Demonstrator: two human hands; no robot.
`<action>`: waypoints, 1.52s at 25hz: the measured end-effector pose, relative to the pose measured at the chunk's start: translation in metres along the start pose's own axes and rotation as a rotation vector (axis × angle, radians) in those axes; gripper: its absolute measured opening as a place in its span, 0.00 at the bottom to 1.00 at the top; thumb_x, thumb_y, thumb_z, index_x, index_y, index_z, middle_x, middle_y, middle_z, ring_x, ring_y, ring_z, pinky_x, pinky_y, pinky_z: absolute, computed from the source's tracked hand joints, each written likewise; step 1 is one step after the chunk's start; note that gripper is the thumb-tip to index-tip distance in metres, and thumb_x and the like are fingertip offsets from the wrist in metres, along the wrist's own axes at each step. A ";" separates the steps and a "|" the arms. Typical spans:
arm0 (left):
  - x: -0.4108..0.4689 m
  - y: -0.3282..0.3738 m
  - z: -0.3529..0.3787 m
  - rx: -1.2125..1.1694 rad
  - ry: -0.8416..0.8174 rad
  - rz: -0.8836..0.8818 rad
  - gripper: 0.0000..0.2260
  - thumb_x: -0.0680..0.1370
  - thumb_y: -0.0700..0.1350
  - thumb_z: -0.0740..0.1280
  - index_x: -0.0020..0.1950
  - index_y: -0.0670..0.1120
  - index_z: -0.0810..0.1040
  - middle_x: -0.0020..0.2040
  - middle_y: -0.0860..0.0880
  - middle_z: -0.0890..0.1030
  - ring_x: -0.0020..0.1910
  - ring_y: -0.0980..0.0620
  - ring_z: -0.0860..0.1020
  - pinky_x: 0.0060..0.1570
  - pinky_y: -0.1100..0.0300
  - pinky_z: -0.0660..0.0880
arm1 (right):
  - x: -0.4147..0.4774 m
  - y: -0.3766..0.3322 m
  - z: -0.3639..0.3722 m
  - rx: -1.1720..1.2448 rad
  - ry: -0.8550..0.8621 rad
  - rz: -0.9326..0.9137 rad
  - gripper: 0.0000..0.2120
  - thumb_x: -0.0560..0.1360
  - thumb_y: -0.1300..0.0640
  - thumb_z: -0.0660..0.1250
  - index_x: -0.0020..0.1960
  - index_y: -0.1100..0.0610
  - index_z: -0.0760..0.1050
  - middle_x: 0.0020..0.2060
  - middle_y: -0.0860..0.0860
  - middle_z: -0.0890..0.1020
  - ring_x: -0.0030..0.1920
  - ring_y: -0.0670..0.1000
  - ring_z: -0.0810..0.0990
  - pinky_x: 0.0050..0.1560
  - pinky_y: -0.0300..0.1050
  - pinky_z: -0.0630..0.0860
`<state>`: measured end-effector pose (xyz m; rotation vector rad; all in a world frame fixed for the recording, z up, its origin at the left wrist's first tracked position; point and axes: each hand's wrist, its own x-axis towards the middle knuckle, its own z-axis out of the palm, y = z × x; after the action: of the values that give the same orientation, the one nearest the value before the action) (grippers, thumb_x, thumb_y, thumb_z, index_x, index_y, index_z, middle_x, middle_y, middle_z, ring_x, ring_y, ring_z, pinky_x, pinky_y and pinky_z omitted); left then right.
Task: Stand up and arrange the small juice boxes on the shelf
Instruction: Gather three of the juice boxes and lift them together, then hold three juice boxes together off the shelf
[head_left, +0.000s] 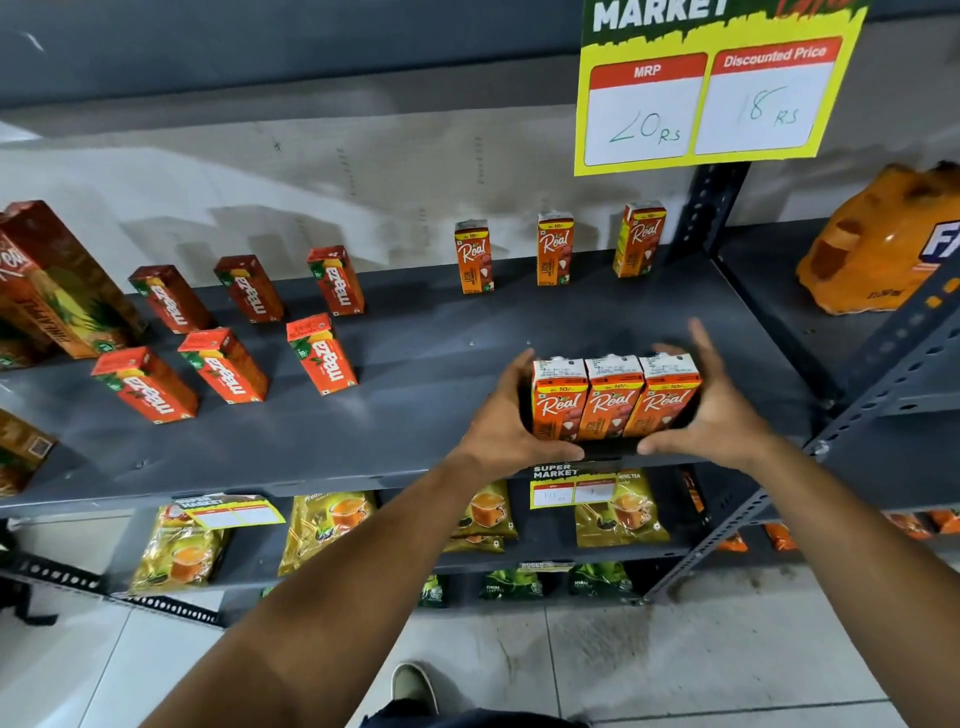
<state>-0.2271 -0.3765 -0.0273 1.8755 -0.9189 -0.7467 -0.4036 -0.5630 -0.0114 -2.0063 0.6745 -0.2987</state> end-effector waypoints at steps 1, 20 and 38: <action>-0.009 -0.002 -0.008 -0.030 0.015 0.030 0.53 0.60 0.48 0.82 0.76 0.55 0.52 0.73 0.55 0.66 0.69 0.57 0.66 0.68 0.57 0.66 | -0.011 0.002 -0.006 0.022 0.094 -0.027 0.67 0.53 0.52 0.84 0.75 0.38 0.39 0.69 0.41 0.65 0.68 0.43 0.67 0.65 0.41 0.64; -0.091 -0.185 -0.347 -0.144 0.651 -0.045 0.36 0.57 0.40 0.83 0.62 0.43 0.72 0.53 0.47 0.81 0.48 0.62 0.80 0.51 0.60 0.77 | 0.130 -0.174 0.279 0.081 -0.164 -0.072 0.43 0.62 0.65 0.80 0.72 0.54 0.64 0.63 0.52 0.76 0.61 0.49 0.77 0.60 0.42 0.73; -0.104 -0.182 -0.358 -0.129 0.116 -0.087 0.24 0.63 0.36 0.80 0.53 0.50 0.76 0.45 0.56 0.83 0.45 0.63 0.82 0.41 0.70 0.75 | 0.087 -0.212 0.386 0.061 -0.126 -0.062 0.33 0.55 0.62 0.83 0.54 0.45 0.73 0.48 0.46 0.84 0.48 0.42 0.84 0.50 0.42 0.80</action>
<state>0.0518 -0.0694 -0.0266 1.8332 -0.7036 -0.7242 -0.0800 -0.2523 -0.0307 -1.9717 0.5194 -0.2252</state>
